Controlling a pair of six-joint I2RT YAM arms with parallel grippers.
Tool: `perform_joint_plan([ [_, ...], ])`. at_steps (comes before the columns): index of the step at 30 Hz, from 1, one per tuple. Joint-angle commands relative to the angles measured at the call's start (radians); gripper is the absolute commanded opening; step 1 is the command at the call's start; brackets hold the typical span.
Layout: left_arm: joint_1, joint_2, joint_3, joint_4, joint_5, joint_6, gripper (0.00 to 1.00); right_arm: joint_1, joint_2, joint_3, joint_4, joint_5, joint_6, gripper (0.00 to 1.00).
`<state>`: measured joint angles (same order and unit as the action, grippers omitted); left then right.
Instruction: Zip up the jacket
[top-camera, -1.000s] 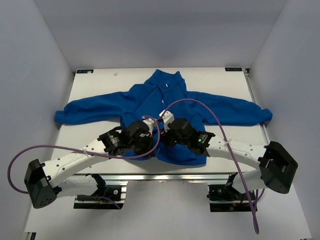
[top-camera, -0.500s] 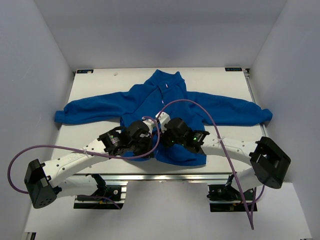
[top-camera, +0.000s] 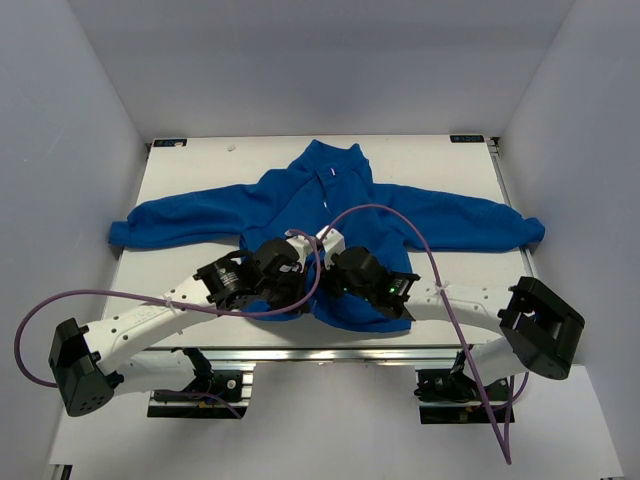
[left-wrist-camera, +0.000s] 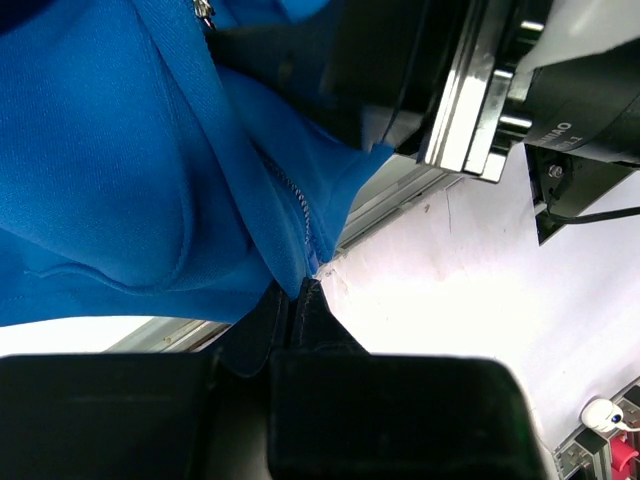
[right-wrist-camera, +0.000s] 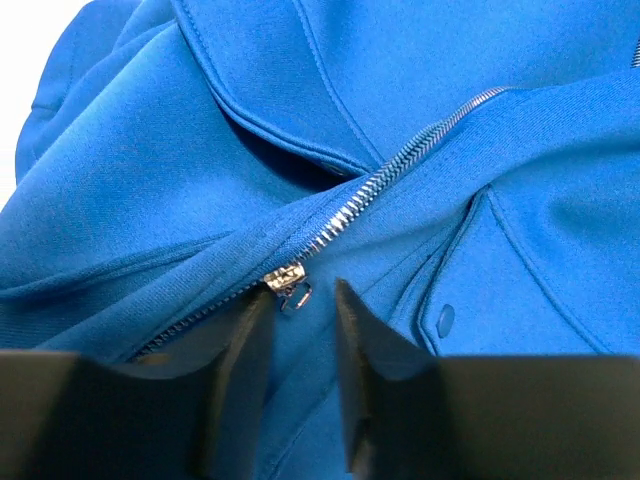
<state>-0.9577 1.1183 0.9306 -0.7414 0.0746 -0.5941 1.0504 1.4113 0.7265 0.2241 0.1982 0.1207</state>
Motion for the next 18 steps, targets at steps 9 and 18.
perform_joint_plan([
  [9,-0.003,-0.017,0.027,-0.003,0.019,-0.015,0.0,0.023,-0.043,-0.004,0.107,0.159,0.028,0.0],
  [18,-0.004,-0.018,-0.018,-0.001,0.074,-0.029,0.0,0.0,0.043,0.149,-0.083,0.414,-0.102,0.0],
])
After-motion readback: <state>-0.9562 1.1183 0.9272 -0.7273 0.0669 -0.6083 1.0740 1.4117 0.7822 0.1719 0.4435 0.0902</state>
